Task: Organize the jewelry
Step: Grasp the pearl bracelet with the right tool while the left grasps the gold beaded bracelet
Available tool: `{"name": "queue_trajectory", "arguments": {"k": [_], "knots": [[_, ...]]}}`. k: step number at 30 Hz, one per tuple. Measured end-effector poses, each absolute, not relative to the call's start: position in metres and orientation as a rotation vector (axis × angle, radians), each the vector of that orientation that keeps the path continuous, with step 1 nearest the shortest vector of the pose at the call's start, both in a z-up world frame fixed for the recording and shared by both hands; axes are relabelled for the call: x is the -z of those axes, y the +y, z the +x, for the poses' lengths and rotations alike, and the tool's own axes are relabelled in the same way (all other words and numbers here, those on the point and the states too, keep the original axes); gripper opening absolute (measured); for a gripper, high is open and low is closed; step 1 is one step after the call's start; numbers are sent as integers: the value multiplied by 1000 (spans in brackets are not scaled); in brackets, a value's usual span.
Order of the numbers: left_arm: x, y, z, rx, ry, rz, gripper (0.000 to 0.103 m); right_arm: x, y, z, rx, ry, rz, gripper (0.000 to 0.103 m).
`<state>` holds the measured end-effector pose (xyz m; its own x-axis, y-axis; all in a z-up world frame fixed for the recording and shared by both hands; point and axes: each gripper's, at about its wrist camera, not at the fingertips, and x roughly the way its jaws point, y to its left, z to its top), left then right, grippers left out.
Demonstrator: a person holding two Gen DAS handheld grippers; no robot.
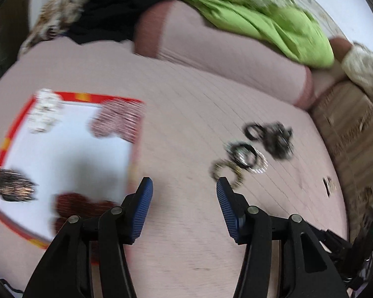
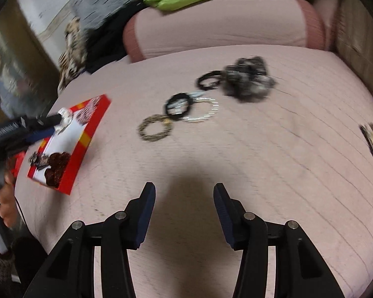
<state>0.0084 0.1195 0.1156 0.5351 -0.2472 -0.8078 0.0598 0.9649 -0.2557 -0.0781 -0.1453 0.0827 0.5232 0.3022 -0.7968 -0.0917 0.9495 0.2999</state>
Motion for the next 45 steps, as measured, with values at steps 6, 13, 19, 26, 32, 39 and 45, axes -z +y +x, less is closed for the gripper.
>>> {"name": "queue_trajectory", "arguments": {"k": [6, 13, 19, 26, 32, 39, 45], "knots": [[-67, 75, 37, 210, 1086, -196, 52, -76, -166, -74, -228, 982, 276, 54], [-33, 62, 76, 201, 1139, -162, 52, -66, -171, -49, -218, 961, 265, 54], [-31, 50, 82, 208, 1100, -79, 52, -59, -153, 15, -225, 953, 250, 44], [-26, 43, 77, 219, 1047, 19, 47, -40, -129, 64, -200, 995, 128, 26], [-25, 41, 74, 210, 1028, 63, 25, -28, -130, 75, -167, 1011, 125, 21], [-31, 48, 48, 211, 1063, 23, 6, -30, -137, 59, -167, 1047, 165, 10], [-35, 67, 3, 255, 1111, -72, 6, -35, -155, -6, -163, 1076, 129, 10]]}}
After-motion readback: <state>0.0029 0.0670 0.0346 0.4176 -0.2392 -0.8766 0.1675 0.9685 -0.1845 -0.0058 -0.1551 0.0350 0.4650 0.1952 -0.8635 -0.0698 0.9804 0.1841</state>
